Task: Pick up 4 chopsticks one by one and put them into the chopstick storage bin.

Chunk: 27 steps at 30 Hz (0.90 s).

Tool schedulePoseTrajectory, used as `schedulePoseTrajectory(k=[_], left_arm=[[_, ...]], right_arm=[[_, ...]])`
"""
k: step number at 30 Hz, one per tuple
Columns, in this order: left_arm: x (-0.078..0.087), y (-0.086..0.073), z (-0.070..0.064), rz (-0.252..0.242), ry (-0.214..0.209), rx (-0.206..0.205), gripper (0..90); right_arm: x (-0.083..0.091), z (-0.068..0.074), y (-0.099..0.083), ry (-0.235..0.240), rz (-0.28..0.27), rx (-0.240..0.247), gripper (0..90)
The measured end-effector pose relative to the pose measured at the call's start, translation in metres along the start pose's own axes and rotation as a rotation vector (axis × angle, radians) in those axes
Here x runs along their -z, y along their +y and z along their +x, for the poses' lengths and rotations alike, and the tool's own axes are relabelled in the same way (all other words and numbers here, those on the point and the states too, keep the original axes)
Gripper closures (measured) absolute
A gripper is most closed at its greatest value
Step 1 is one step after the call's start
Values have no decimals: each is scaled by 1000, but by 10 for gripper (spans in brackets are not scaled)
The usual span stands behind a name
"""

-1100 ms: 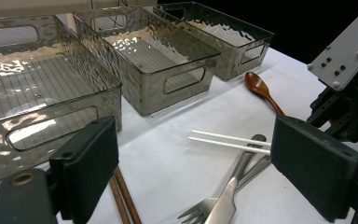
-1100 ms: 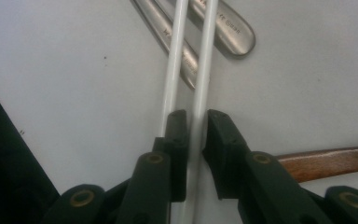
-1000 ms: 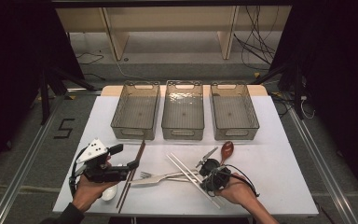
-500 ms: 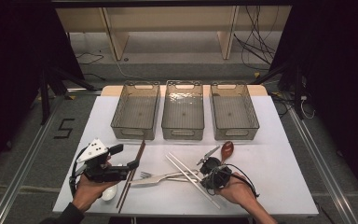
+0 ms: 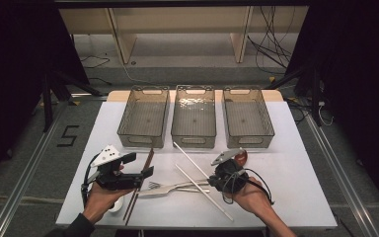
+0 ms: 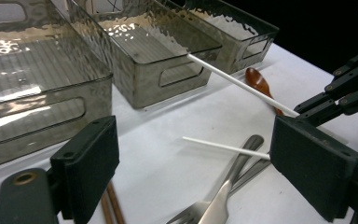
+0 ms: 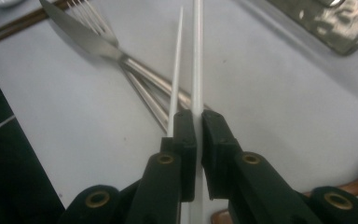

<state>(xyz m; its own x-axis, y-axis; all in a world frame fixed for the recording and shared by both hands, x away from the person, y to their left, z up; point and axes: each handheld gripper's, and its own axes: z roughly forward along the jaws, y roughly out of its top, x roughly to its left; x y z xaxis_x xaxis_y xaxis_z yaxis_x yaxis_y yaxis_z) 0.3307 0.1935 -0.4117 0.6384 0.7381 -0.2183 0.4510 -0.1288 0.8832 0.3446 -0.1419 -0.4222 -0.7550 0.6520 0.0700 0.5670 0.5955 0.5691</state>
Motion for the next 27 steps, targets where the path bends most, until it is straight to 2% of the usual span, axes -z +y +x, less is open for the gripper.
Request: schedulePoseTrajectory(k=[1, 3, 4, 5, 6, 8, 9, 13, 16, 24, 27], left_arm=[[-2, 1, -1, -1, -10, 5, 153], [-6, 4, -5, 5, -21, 2, 153], [-9, 5, -7, 8, -23, 1, 153], [-11, 6, -8, 14, -25, 9, 153], [-14, 7, -9, 19, -34, 19, 153], [-19, 9, -12, 24, -36, 25, 153], [-22, 10, -13, 29, -35, 22, 153], [-33, 14, -15, 32, -54, 56, 175], [-40, 18, -17, 48, -74, 62, 207], [-51, 25, -20, 38, -126, 133, 283], [-52, 25, -20, 49, -134, 136, 303]], right_arm=[[2, 1, 2, 0, -29, 3, 854], [3, 2, 4, -4, -41, 1, 854], [4, 3, 7, -8, -71, 2, 854], [4, 3, 7, -8, -71, 2, 854], [5, 5, 10, -13, -99, 5, 854], [5, 5, 11, -10, -109, 3, 854], [6, 8, 15, -5, -138, 3, 853], [6, 15, 21, -2, -172, 22, 853], [5, 20, 25, -2, -193, 32, 853], [-1, 30, 33, 4, -223, 57, 853], [-2, 32, 34, 7, -232, 61, 853]])
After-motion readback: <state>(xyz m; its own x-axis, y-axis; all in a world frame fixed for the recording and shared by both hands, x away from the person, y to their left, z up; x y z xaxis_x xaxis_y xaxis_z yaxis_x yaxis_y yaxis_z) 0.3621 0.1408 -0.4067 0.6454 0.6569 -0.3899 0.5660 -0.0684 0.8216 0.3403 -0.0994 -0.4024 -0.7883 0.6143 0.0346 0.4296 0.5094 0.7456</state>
